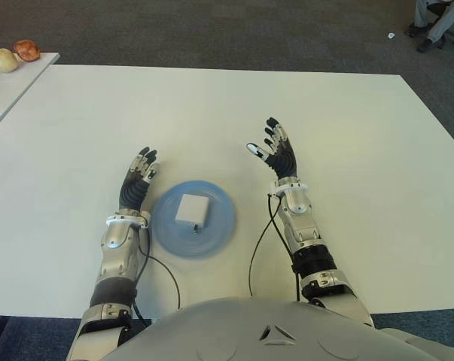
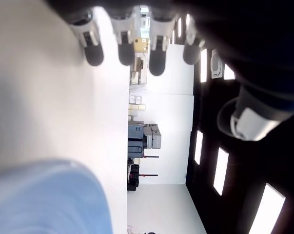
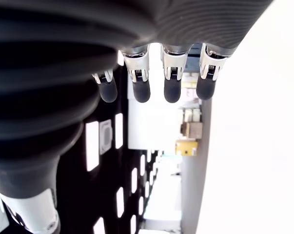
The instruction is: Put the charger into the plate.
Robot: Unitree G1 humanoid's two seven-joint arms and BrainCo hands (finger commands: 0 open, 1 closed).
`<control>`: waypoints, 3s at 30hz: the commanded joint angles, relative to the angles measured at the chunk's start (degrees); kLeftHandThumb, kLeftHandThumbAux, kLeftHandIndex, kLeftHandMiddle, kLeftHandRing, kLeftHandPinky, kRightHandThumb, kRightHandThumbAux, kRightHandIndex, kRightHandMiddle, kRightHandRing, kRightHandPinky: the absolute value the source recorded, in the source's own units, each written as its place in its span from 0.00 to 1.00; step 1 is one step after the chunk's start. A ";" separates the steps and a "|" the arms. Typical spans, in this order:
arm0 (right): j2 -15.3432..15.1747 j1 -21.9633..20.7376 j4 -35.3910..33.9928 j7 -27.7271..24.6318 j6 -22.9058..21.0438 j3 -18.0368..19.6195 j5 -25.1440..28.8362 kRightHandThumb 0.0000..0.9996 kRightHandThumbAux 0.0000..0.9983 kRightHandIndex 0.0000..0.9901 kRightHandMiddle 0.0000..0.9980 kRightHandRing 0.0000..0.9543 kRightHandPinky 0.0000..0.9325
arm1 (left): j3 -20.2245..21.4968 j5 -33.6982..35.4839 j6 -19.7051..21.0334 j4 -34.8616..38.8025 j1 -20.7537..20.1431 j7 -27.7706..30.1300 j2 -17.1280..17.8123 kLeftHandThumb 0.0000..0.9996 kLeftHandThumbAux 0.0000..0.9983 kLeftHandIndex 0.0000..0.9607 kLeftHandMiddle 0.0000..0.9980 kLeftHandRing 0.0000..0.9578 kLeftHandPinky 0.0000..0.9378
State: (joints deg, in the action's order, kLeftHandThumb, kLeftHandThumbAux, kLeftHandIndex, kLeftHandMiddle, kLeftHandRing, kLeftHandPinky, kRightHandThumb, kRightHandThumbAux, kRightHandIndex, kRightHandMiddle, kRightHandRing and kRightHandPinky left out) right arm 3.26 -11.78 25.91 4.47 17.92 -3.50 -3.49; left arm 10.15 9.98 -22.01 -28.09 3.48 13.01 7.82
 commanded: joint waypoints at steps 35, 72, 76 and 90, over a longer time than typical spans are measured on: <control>0.46 -5.68 26.33 -5.31 8.28 5.26 3.25 0.00 0.67 0.04 0.09 0.04 0.04 | -0.32 -0.92 2.73 -3.71 2.93 -0.40 -0.16 0.00 0.52 0.01 0.12 0.08 0.00; 0.50 -6.05 28.42 -4.99 8.59 6.36 2.95 0.03 0.62 0.04 0.10 0.06 0.04 | -0.25 -0.99 2.94 -3.04 3.26 -0.82 -0.17 0.00 0.52 0.02 0.12 0.08 0.00; 0.50 -5.96 28.22 -4.83 8.57 6.38 2.94 0.04 0.61 0.05 0.10 0.06 0.04 | -0.23 -0.82 3.17 -2.65 3.37 -0.74 -0.21 0.00 0.52 0.02 0.12 0.08 0.00; 0.26 -5.80 28.32 -3.98 9.16 5.91 2.16 0.05 0.59 0.05 0.10 0.06 0.04 | -0.33 -0.87 3.85 -2.16 3.44 -0.81 -0.14 0.00 0.51 0.01 0.12 0.08 0.00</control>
State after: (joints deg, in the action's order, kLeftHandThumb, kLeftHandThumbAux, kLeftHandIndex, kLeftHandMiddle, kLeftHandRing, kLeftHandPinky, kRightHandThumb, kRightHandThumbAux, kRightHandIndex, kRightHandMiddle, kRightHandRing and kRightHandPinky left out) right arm 3.62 -19.86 52.00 0.08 28.88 2.51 -0.99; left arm 10.21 9.98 -22.18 -27.80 3.96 13.01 8.15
